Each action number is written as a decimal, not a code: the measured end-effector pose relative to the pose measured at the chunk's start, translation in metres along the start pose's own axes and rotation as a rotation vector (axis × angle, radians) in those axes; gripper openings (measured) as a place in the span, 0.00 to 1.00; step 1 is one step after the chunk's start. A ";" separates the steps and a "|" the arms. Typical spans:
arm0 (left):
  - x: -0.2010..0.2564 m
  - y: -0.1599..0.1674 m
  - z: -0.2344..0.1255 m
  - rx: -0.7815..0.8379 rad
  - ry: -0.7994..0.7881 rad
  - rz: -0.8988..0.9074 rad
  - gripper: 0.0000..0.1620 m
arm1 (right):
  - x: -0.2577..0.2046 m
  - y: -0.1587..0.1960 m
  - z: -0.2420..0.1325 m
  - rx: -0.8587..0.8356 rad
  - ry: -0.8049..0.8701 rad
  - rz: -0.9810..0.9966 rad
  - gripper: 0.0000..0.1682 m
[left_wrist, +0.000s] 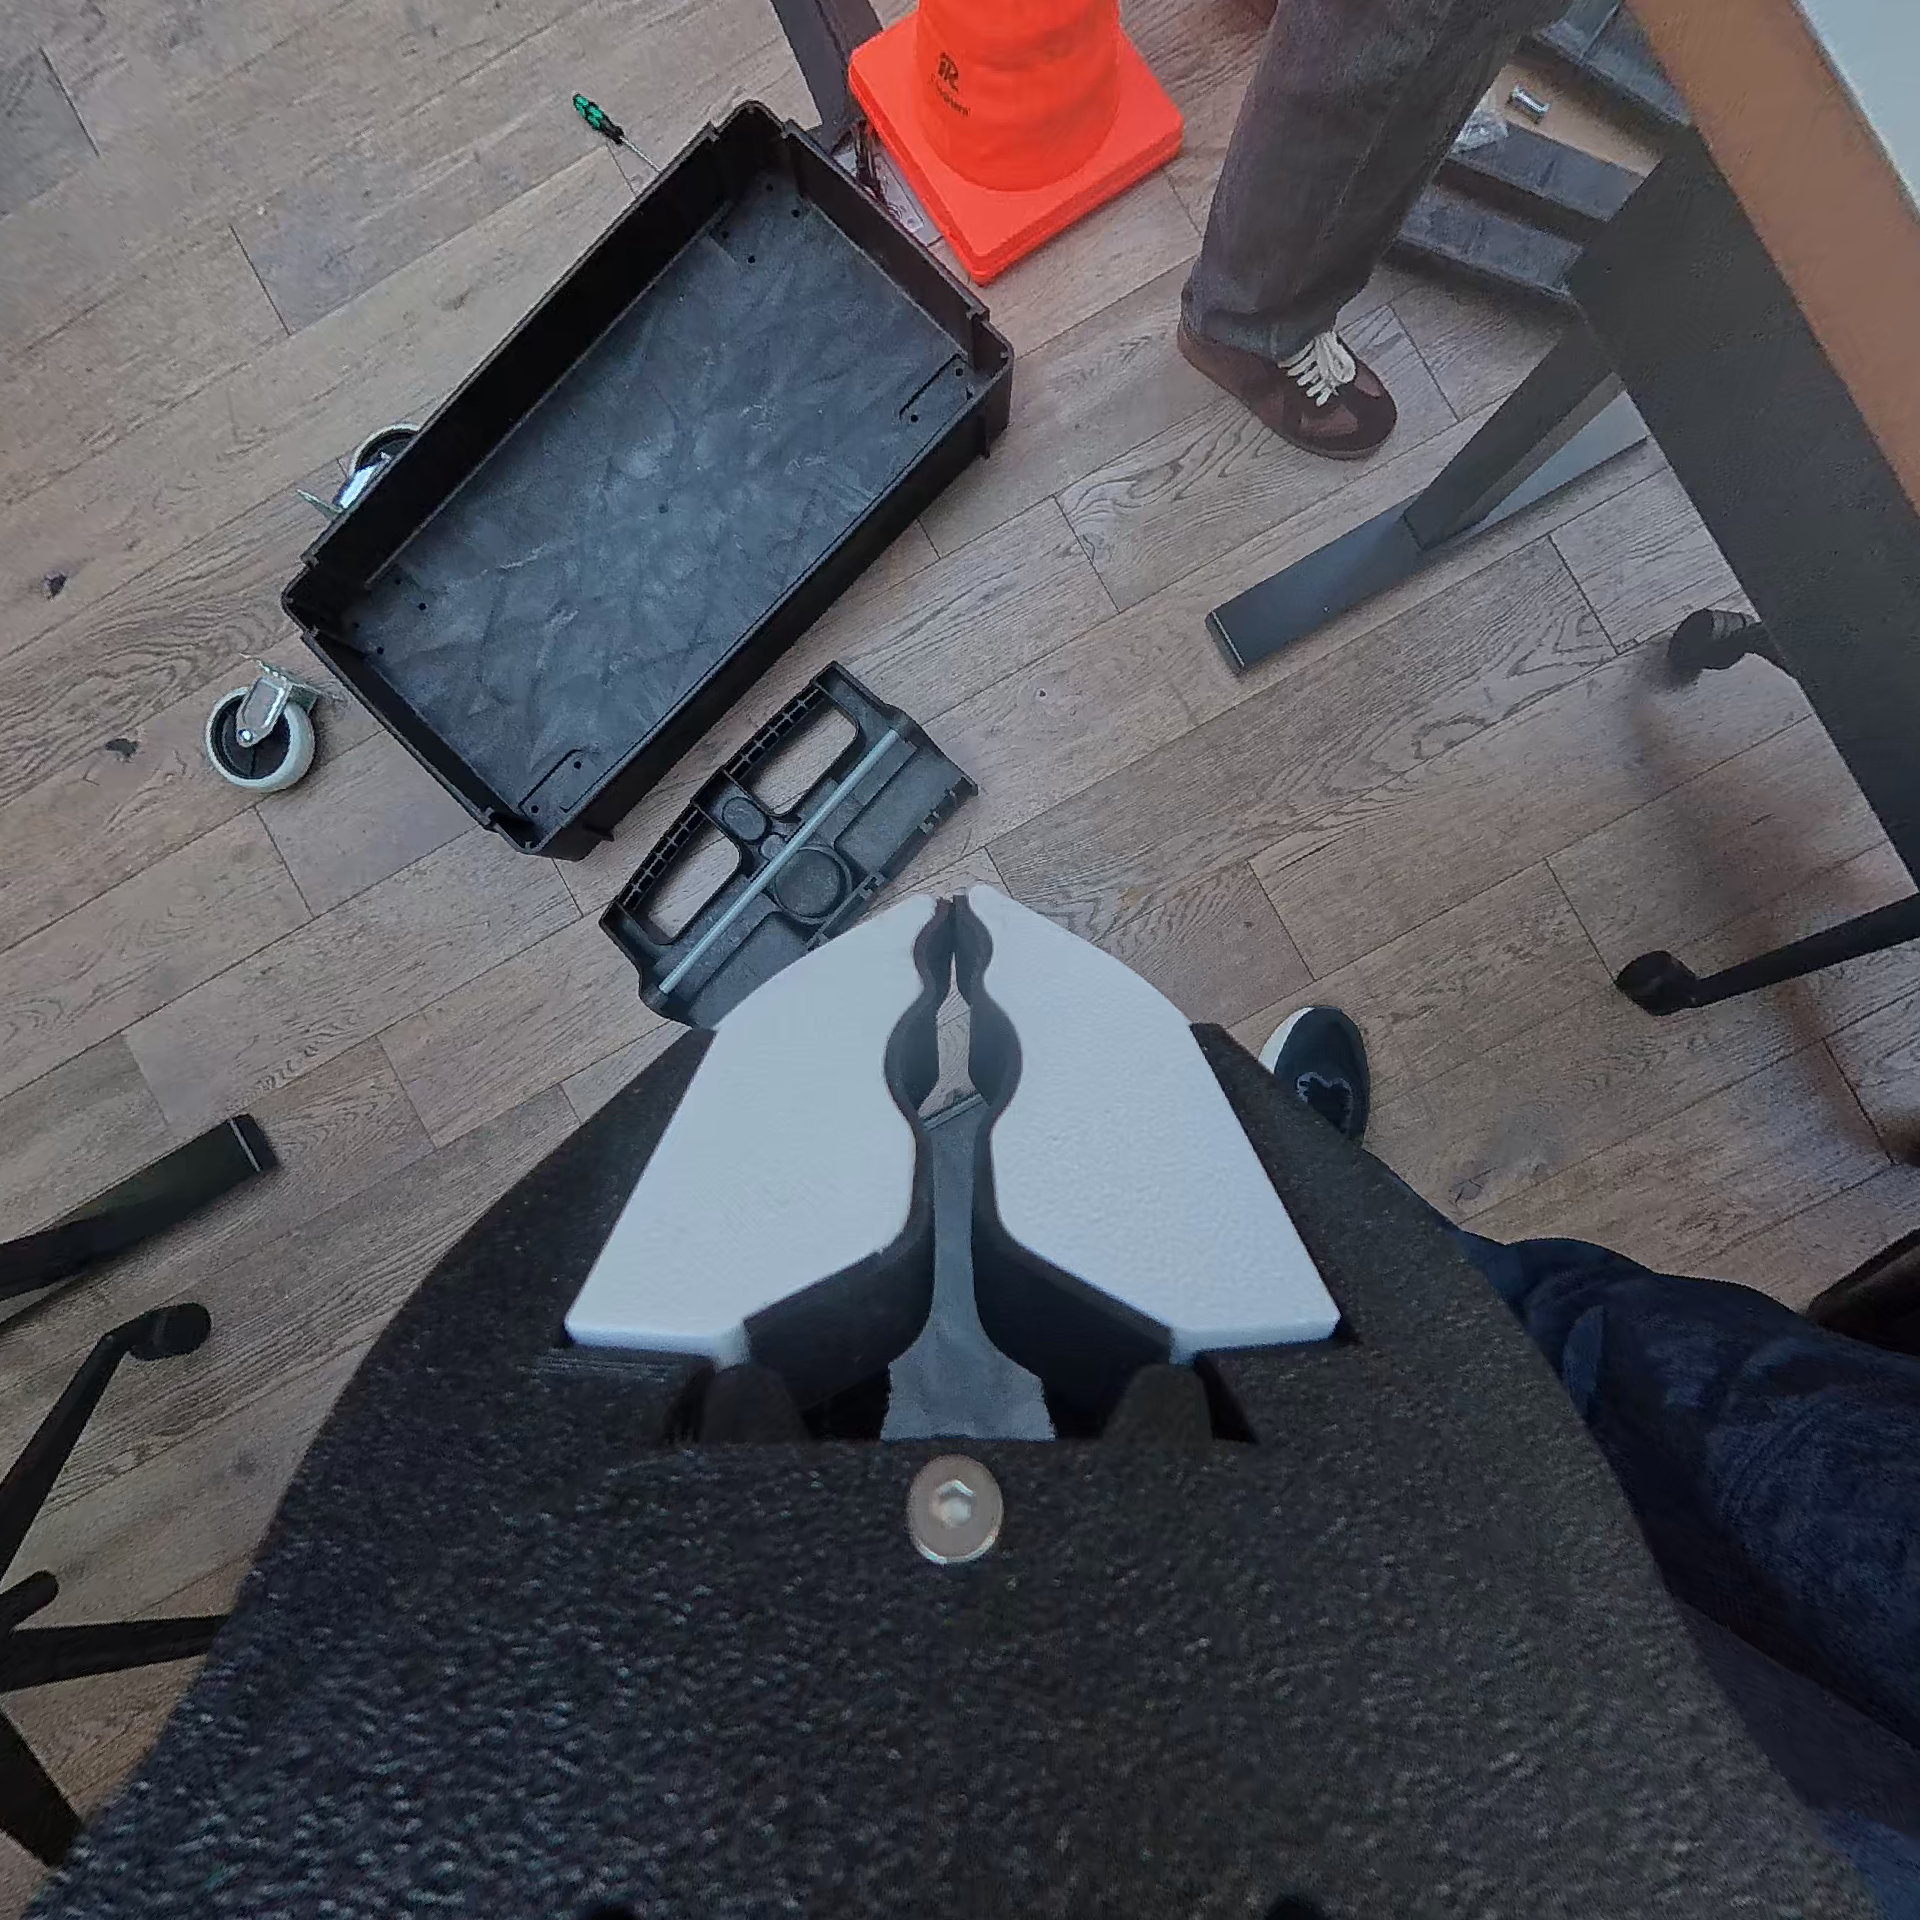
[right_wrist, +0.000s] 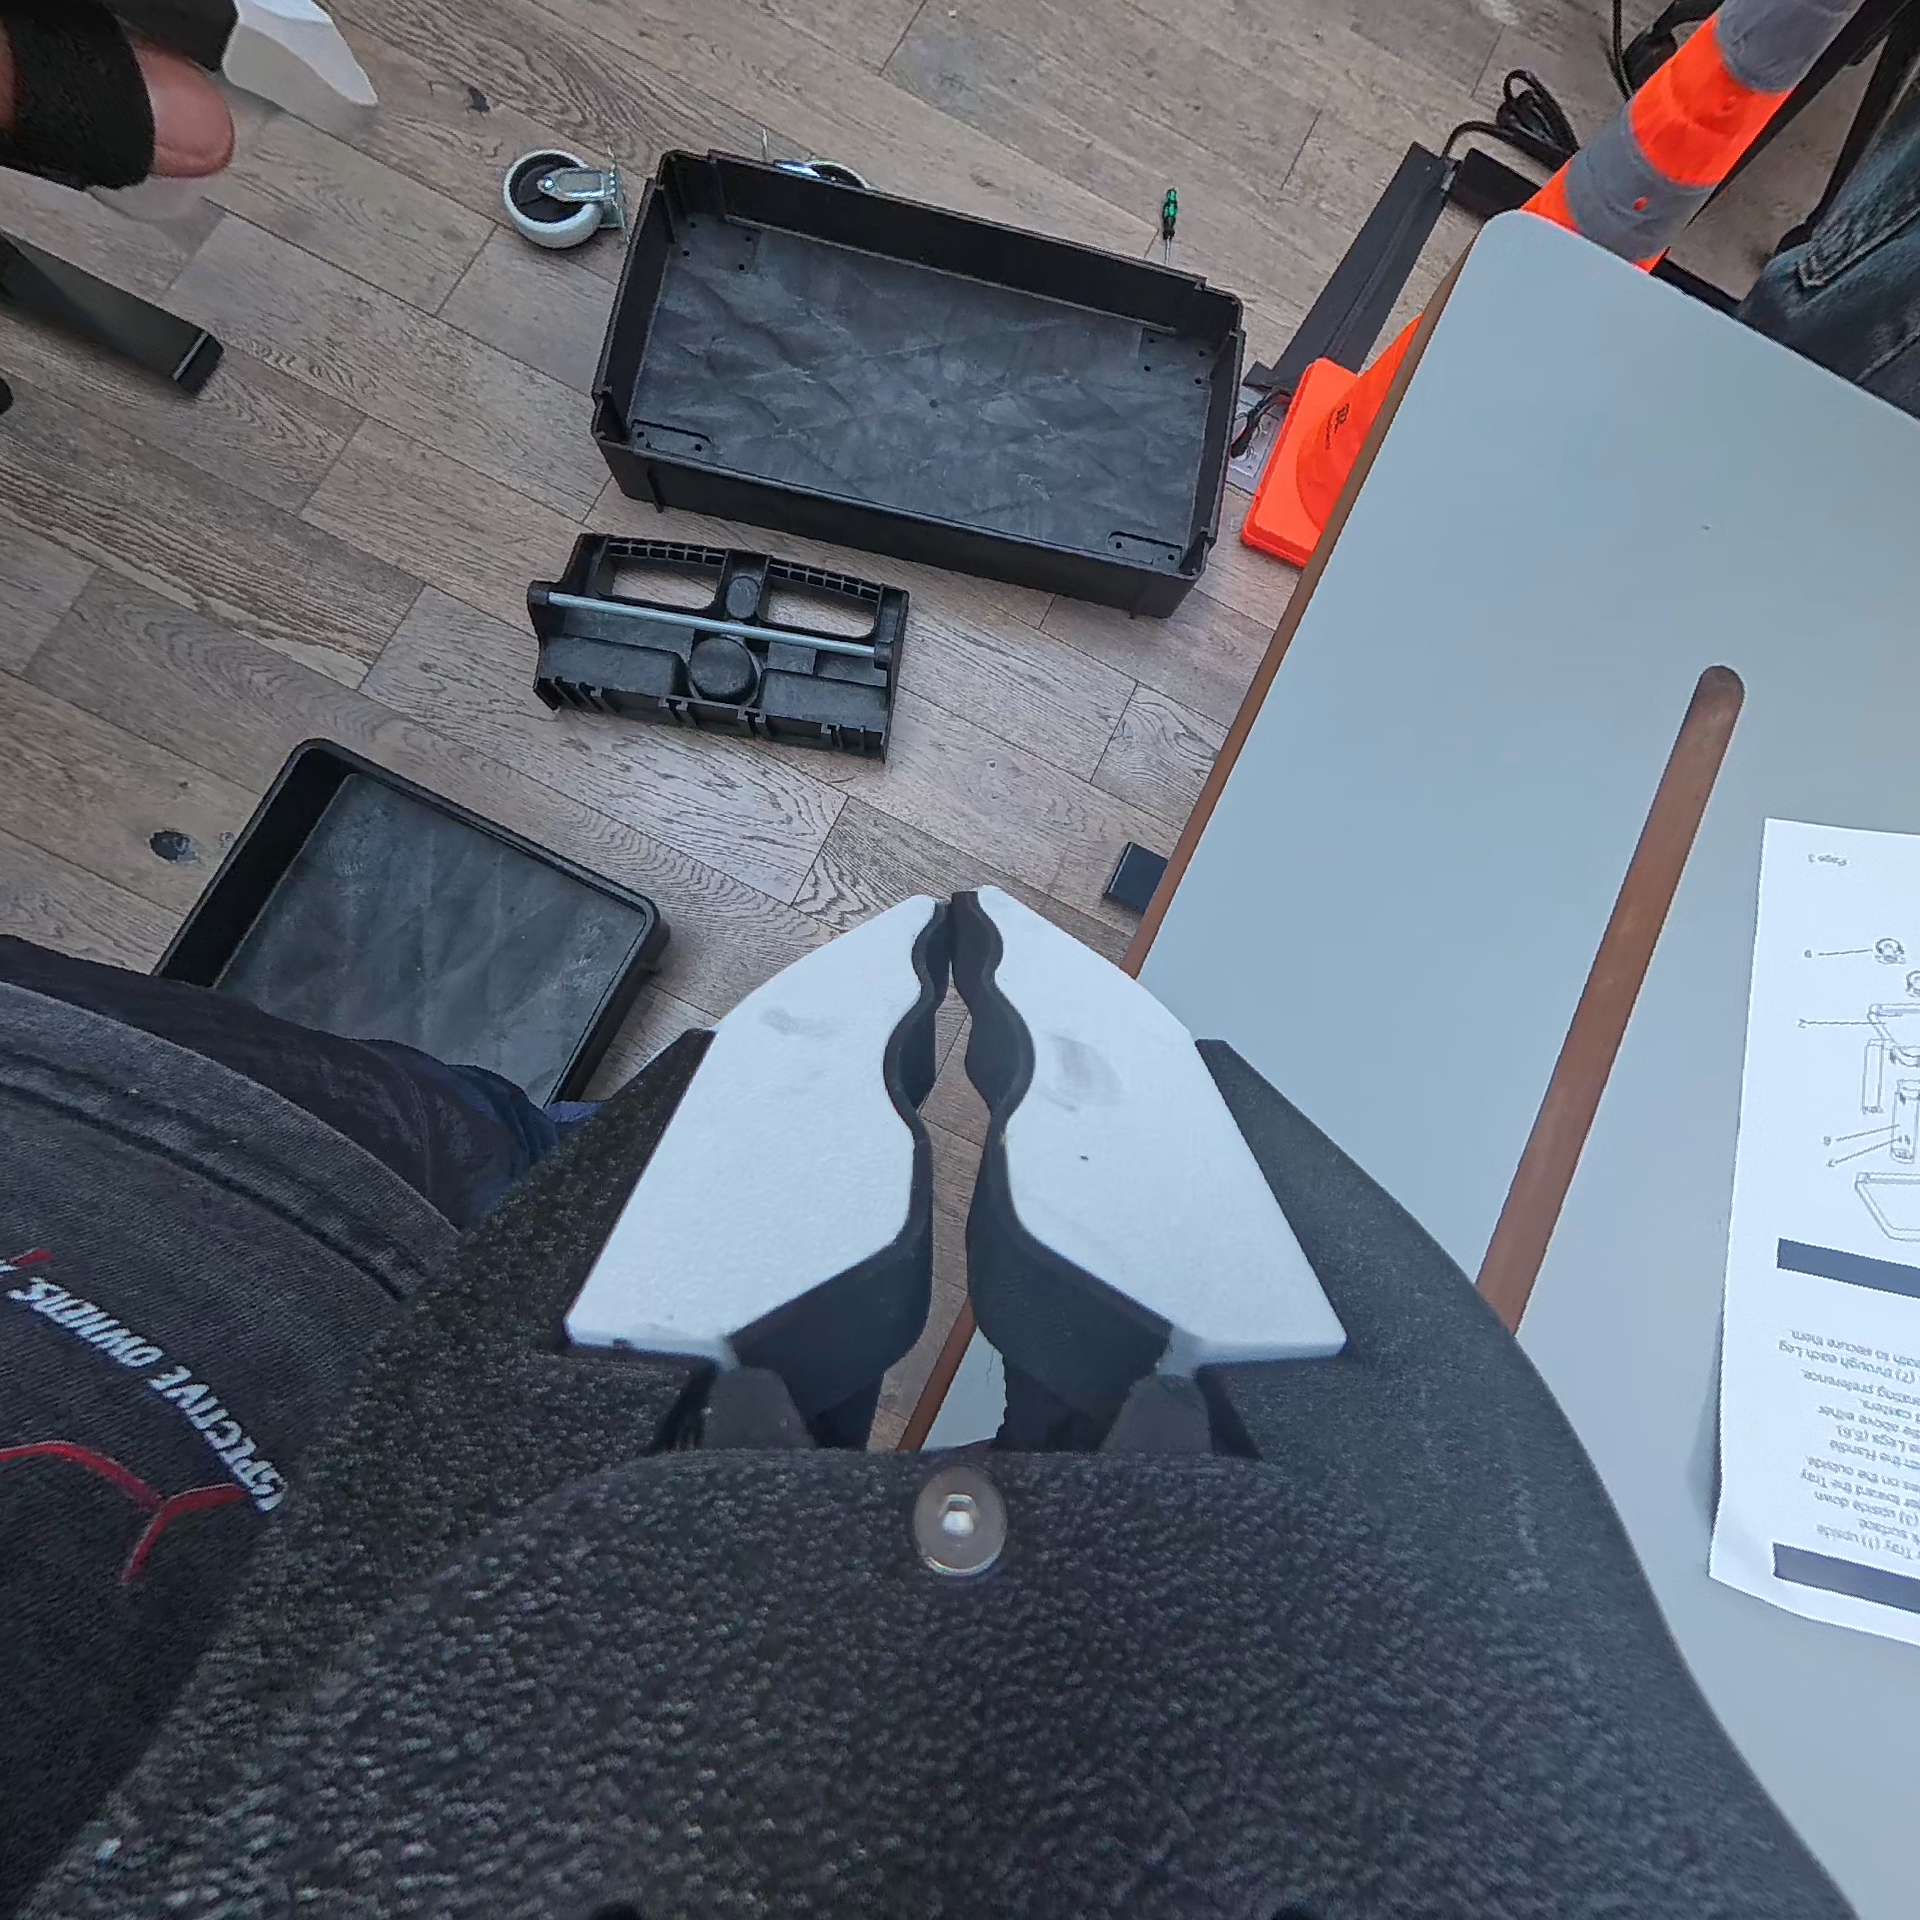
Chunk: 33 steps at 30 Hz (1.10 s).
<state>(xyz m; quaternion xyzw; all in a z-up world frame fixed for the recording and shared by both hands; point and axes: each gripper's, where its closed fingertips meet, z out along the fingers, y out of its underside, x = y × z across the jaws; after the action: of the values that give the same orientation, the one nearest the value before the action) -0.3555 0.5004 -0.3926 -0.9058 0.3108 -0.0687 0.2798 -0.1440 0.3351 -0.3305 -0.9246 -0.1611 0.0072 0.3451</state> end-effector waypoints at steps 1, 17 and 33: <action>0.000 0.000 0.000 0.000 0.000 0.001 0.00 | 0.000 0.000 0.000 0.000 0.000 0.000 0.00; -0.003 0.001 0.003 -0.008 0.000 0.012 0.00 | 0.004 -0.003 0.003 -0.002 0.006 0.005 0.00; -0.004 0.010 0.007 -0.032 0.014 0.034 0.00 | 0.002 -0.005 0.007 -0.008 0.008 0.004 0.00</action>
<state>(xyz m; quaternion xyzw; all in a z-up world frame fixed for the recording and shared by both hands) -0.3621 0.4992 -0.4039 -0.9042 0.3293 -0.0652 0.2640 -0.1441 0.3436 -0.3324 -0.9263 -0.1580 0.0033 0.3420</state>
